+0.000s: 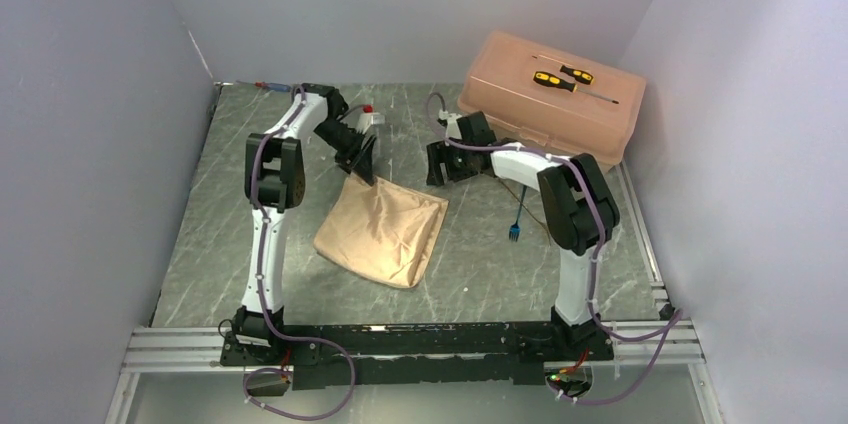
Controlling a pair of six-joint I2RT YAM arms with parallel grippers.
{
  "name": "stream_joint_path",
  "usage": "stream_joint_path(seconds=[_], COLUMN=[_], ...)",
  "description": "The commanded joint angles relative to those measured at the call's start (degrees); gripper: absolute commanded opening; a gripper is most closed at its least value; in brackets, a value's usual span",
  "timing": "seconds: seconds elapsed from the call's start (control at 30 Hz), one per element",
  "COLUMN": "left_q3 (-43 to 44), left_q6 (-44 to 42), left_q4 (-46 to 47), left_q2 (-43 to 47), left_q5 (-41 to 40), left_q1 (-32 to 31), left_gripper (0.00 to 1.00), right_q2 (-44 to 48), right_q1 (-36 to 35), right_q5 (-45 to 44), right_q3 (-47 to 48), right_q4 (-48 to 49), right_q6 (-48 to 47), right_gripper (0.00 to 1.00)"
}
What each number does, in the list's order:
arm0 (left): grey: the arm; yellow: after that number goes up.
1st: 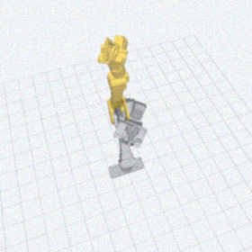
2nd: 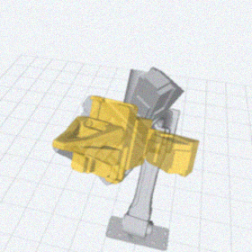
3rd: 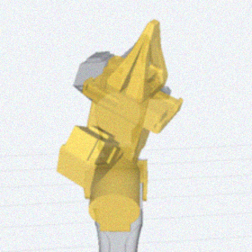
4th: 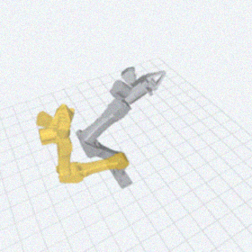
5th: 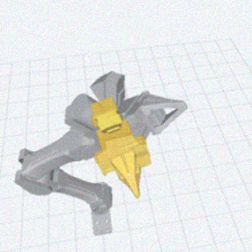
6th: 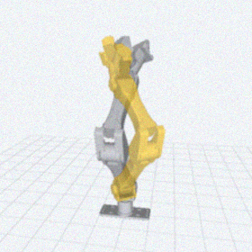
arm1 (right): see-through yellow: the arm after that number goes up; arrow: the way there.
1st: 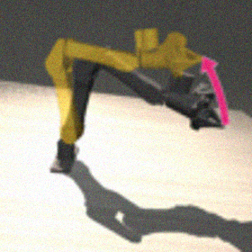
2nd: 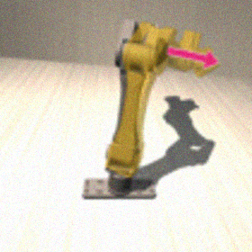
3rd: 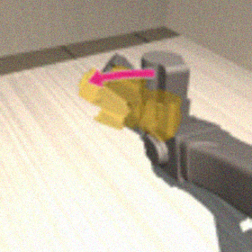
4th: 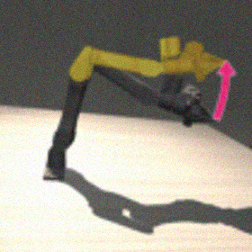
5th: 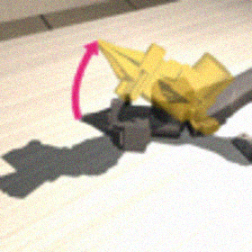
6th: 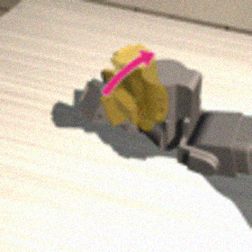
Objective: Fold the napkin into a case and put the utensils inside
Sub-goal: Turn over the upper triangle folded napkin at the center of the board, then smooth out the lower triangle-folded napkin at the center of the board.
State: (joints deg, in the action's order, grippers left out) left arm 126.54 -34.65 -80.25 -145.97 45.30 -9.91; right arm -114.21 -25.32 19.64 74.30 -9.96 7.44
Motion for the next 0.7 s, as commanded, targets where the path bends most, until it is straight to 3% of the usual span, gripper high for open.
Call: stream_joint_path(seconds=[0.0, 0.07, 0.2, 0.5, 0.67], left_q3=[1.8, 1.5, -2.9, -13.1, -20.5], left_q6=[6.1, 6.1, 3.0, 0.0, 1.5], left_q4=[9.4, 10.4, 12.5, 10.3, 16.1], left_q2=[5.8, 7.8, 11.3, 15.6, 19.1], left_q5=[-3.6, -5.0, -10.3, -8.4, -8.9], left_q1=[2.0, 2.6, 3.3, 5.1, 5.1], left_gripper=[0.73, 0.79, 0.8, 0.61, 0.56], right_q2=[10.2, 14.4, 18.5, 16.7, 13.3], right_q1=[-0.5, -1.9, -7.4, -10.0, -9.8], right_q5=[-10.7, -11.3, -17.8, -12.1, -11.2], right_q3=[-4.1, -7.5, -12.1, -18.1, -16.8], right_q4=[3.3, 5.1, 2.9, 5.2, 5.4], right_q6=[5.5, 9.0, 16.0, 26.0, 27.2], right_gripper=[0.74, 0.72, 0.65, 0.6, 0.59])
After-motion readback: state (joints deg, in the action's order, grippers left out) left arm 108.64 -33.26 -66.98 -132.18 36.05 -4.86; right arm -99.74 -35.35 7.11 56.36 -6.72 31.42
